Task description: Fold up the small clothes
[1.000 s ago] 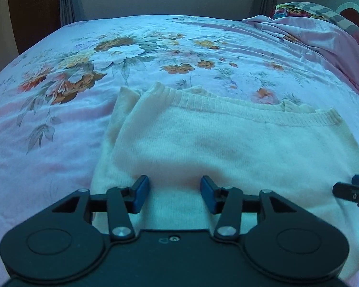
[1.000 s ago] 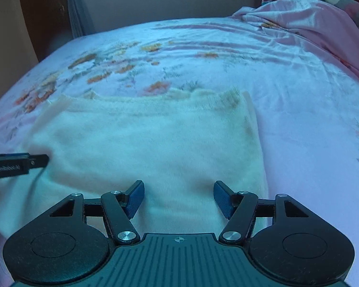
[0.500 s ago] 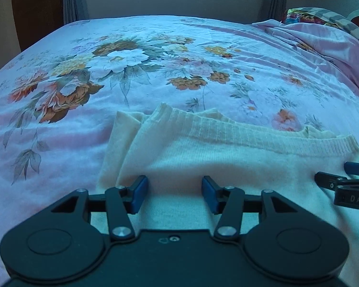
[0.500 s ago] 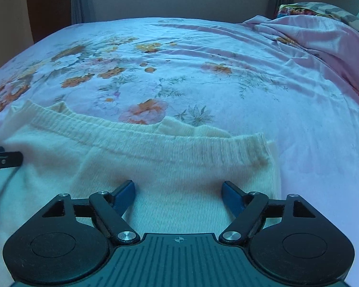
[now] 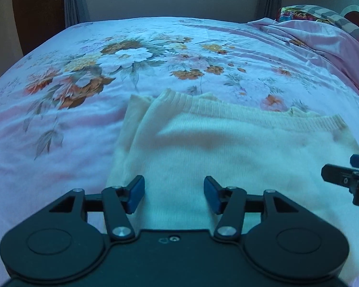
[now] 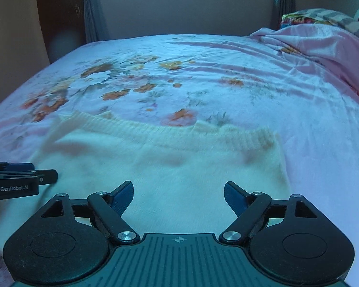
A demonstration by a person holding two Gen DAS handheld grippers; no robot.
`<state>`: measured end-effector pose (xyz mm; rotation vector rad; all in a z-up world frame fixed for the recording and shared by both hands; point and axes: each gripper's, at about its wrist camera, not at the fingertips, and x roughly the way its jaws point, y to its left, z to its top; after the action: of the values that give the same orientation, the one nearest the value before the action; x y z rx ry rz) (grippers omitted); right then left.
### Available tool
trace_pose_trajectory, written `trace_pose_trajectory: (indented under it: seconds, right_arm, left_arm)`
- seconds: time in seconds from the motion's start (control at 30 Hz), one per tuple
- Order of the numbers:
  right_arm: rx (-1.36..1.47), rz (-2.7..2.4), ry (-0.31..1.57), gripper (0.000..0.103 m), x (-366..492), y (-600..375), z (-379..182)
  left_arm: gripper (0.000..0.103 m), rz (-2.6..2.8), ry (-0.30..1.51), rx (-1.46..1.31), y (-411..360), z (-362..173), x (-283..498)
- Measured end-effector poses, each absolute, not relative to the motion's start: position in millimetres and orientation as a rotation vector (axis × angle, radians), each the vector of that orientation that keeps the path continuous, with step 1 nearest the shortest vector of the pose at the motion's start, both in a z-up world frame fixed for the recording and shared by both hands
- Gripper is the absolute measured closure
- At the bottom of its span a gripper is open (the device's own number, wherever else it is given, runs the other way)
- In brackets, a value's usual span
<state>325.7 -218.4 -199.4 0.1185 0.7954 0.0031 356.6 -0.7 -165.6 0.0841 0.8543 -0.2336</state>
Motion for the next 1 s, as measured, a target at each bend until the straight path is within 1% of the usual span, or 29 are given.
trace_pose_trajectory:
  seconds: [0.13, 0.3, 0.33, 0.43, 0.7, 0.77, 0.87, 1.0]
  right_arm:
    - [0.078, 0.01, 0.869, 0.021, 307, -201, -220]
    - [0.165, -0.001, 0.809, 0.021, 287, -204, -204]
    - [0.171, -0.001, 0.803, 0.021, 283, -204, -202]
    - [0.163, 0.012, 0.816, 0.021, 277, -203, -199]
    - [0.166, 0.011, 0.828, 0.021, 267, -202, -203]
    - [0.17, 0.015, 0.832, 0.021, 266, -201, -204]
    - [0.172, 0.022, 0.829, 0.021, 264, -199, -205]
    - [0.178, 0.022, 0.835, 0.021, 265, -199, -209]
  left_arm:
    - [0.048, -0.242, 0.847, 0.104, 1, -166, 332]
    - [0.047, -0.236, 0.832, 0.075, 11, -150, 324]
    - [0.046, -0.234, 0.822, 0.065, 14, -146, 323]
    - [0.042, -0.209, 0.803, 0.048, 28, -139, 322]
    - [0.041, -0.162, 0.824, -0.007, 63, -141, 327]
    - [0.035, -0.174, 0.829, -0.034, 69, -143, 328]
    - [0.029, -0.197, 0.84, -0.067, 73, -147, 330]
    - [0.029, -0.221, 0.867, -0.117, 76, -155, 338]
